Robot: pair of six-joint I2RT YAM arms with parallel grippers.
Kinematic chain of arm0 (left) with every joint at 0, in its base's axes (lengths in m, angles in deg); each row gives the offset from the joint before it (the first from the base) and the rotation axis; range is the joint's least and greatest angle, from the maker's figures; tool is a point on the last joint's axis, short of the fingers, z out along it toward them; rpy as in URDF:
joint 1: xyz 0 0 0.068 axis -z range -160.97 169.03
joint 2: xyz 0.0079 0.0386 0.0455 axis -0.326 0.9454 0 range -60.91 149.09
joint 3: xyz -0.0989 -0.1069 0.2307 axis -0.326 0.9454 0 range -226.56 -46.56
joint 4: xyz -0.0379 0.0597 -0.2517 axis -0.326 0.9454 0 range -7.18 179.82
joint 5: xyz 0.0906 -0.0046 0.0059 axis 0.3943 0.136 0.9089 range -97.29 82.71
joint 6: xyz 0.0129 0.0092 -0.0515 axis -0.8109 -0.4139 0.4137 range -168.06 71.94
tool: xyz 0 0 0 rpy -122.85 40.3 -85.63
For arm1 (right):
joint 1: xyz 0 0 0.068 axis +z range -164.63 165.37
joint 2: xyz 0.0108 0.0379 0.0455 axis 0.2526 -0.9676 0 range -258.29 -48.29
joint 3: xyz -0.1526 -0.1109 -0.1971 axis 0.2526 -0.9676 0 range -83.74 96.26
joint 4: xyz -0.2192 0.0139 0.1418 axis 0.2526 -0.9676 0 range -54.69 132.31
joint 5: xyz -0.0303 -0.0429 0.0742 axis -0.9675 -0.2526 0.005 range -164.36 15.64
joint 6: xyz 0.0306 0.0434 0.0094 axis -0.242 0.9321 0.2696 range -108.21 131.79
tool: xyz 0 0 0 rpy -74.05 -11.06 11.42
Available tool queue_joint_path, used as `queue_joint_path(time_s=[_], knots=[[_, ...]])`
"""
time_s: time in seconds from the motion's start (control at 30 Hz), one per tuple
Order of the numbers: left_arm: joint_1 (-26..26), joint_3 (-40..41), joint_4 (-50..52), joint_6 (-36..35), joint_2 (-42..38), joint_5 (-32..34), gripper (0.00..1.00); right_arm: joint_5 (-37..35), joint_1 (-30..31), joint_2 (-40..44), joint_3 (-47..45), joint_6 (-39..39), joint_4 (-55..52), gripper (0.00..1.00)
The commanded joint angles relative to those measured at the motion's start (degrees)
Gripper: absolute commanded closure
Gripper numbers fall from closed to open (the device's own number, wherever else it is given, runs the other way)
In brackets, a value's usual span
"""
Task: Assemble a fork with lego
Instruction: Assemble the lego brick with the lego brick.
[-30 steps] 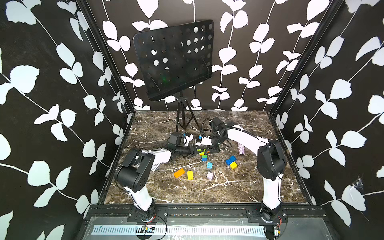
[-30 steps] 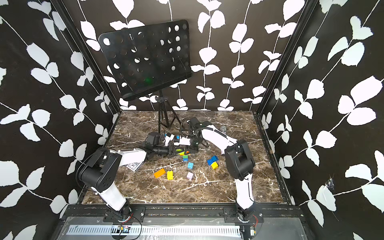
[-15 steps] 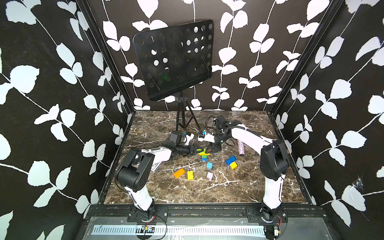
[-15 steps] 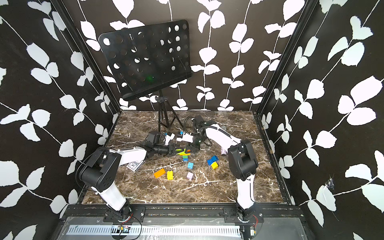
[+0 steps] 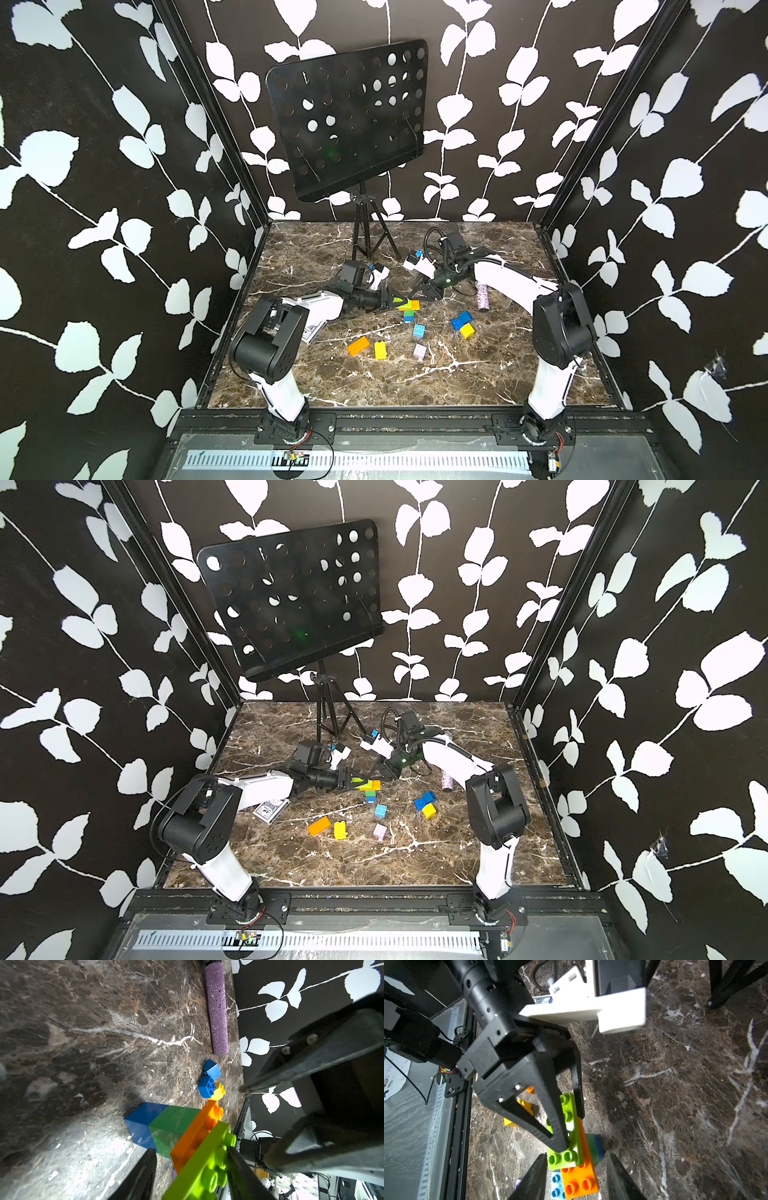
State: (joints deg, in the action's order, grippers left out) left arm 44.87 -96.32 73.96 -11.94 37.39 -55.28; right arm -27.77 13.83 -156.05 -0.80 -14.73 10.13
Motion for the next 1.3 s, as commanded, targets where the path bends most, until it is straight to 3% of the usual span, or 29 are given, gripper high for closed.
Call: queue_joint_path(time_s=[0.0, 1.27], knots=[[0.1, -0.4, 3.1, -1.3, 0.2, 1.1, 0.45, 1.4, 0.4, -1.4, -0.6, 2.4, 2.8, 0.57], [0.2, 2.2, 3.9, 0.2, -3.3, 5.5, 0.45, -5.1, 1.0, -6.9, -0.5, 1.4, 2.7, 0.62]])
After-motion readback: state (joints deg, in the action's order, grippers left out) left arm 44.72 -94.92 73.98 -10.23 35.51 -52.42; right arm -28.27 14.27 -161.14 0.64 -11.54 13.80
